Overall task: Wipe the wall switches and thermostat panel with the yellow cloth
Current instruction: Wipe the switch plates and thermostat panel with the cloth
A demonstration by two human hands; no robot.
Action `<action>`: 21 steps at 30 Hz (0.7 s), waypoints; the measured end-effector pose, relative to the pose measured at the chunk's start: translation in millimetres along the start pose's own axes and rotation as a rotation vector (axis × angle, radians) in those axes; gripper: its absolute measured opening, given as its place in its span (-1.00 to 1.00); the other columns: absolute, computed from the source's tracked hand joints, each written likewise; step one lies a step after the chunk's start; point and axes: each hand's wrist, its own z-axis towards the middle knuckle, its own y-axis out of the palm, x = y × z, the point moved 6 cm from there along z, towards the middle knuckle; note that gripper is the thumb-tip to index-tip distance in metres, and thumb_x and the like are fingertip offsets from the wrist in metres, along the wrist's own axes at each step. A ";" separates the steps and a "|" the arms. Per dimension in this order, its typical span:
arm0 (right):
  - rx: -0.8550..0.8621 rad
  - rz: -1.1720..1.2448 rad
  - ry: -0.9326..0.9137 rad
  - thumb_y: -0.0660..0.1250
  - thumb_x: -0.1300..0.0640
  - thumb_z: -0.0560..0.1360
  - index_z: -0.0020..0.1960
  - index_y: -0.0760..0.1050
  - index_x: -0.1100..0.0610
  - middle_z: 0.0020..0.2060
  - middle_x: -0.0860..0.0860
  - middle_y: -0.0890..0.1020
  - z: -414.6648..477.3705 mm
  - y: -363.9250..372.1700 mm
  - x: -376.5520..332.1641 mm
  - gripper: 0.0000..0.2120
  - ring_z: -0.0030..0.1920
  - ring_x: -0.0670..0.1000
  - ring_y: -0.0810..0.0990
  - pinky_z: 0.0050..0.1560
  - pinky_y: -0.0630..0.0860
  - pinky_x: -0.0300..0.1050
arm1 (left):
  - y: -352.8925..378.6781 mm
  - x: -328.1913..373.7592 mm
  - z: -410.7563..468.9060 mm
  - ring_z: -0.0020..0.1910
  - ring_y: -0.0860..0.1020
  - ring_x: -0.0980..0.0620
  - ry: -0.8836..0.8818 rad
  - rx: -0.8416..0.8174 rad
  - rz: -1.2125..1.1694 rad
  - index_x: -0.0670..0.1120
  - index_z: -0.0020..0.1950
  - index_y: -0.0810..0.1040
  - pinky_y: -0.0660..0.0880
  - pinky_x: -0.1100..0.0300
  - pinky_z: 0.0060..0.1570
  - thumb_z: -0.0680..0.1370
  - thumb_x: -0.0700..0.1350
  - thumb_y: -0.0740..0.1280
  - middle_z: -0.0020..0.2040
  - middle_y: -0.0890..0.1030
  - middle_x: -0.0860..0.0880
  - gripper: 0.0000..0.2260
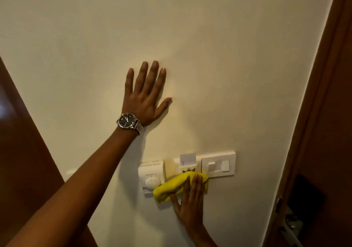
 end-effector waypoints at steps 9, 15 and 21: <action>0.134 -0.078 -0.055 0.07 -0.32 0.62 0.65 -0.13 0.17 0.63 0.19 -0.10 1.6 9.5 14.3 -0.17 0.63 0.24 -0.07 0.52 0.16 0.31 | 3.7 -1.6 -6.5 0.65 0.24 -0.23 -0.024 0.041 0.018 -0.08 0.69 0.22 0.17 -0.29 0.61 0.70 0.31 0.11 0.66 0.28 -0.17 -0.32; 0.175 -0.103 -0.105 0.04 -0.29 0.65 0.64 -0.18 0.18 0.63 0.16 -0.14 -8.9 5.2 22.5 -0.19 0.64 0.20 -0.10 0.41 0.28 0.36 | 0.9 -1.6 -5.2 0.65 0.25 -0.24 -0.030 0.042 0.015 -0.08 0.69 0.22 0.20 -0.31 0.60 0.70 0.30 0.11 0.66 0.28 -0.18 -0.33; 0.204 -0.053 -0.077 0.11 -0.28 0.64 0.64 -0.07 0.18 0.63 0.18 -0.02 14.8 -1.7 15.7 -0.20 0.62 0.25 0.01 0.56 0.15 0.28 | 3.6 -2.8 -5.9 0.64 0.25 -0.25 -0.035 0.057 0.032 -0.08 0.70 0.20 0.19 -0.31 0.60 0.70 0.31 0.09 0.66 0.28 -0.18 -0.32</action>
